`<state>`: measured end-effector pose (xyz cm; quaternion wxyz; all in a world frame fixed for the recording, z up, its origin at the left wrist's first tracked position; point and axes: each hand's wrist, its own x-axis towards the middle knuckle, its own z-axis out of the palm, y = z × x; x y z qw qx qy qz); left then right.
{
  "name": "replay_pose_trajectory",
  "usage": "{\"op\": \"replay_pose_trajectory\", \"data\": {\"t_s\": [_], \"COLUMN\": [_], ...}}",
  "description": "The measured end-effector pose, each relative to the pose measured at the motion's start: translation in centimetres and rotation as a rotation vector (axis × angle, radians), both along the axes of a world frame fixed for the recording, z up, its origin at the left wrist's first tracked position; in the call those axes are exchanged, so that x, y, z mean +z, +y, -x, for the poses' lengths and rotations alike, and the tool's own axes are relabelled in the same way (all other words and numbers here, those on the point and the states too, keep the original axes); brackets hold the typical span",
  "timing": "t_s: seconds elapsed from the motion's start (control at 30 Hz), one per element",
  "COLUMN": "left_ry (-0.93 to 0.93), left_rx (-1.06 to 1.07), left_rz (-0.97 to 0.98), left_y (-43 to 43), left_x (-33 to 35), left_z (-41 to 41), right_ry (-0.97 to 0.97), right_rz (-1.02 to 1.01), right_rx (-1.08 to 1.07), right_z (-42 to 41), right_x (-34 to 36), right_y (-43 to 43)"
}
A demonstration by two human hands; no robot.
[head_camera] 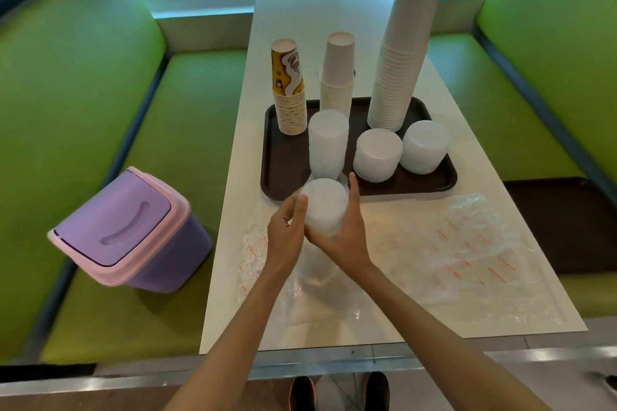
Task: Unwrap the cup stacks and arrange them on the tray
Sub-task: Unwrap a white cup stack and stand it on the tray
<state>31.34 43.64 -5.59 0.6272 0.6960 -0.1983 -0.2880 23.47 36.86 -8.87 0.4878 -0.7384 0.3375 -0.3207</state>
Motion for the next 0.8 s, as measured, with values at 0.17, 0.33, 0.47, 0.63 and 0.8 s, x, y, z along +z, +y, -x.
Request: {"op": "replay_pose_trajectory", "data": {"t_s": [0.17,0.33,0.47,0.63,0.8], "left_ry": [0.031,-0.037,-0.011,-0.025,-0.362], "left_rx": [-0.028,-0.109,-0.197,-0.282,-0.368], "left_rz": [-0.105,-0.158,-0.165,-0.177,-0.284], "left_y": [0.3,0.8,0.9,1.3,0.8], "left_x": [0.1,1.5,2.7,2.4,1.7], "left_z": [-1.5,-3.5,-3.5,-2.7,-2.3], "right_ry": [-0.012,0.037,0.112,0.336,0.443], "right_rz": [-0.055,-0.08,-0.025,0.093,0.134], "right_rx": [-0.069,-0.05,-0.058,-0.09,-0.062], "right_z": [-0.3,0.2,0.2,0.6,0.7], "right_x": [-2.5,-3.7,-4.5,-5.2,-4.9], "right_y": [0.0,0.5,0.3,0.0,-0.2]}}
